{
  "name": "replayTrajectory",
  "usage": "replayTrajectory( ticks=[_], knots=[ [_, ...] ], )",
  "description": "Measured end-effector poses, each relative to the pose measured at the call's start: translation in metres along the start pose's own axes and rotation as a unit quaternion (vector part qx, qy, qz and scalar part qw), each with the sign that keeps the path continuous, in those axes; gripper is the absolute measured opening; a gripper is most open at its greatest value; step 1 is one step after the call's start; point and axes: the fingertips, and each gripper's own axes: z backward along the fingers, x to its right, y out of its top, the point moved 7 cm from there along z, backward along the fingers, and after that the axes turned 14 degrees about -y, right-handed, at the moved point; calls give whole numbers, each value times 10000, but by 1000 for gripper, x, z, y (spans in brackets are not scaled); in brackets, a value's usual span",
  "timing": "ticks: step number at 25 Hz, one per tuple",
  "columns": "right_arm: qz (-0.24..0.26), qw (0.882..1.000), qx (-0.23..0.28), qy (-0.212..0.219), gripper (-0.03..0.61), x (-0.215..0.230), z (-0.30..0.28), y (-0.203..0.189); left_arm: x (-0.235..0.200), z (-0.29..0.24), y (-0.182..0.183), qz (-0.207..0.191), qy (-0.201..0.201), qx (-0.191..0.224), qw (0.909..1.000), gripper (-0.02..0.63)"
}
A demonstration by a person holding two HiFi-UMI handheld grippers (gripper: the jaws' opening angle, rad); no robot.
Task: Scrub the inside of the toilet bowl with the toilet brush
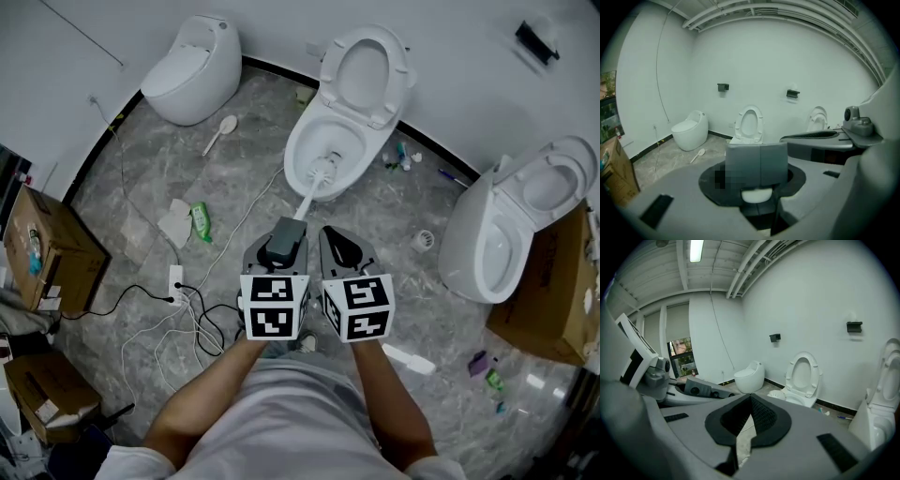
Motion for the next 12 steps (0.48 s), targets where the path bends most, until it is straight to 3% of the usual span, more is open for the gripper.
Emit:
replayTrajectory(
  ticks=[12],
  knots=[
    [-200,9988,-304,-342,-2,22,-97,27,-61,-83,43,29,-350,-374,9987,156]
  ],
)
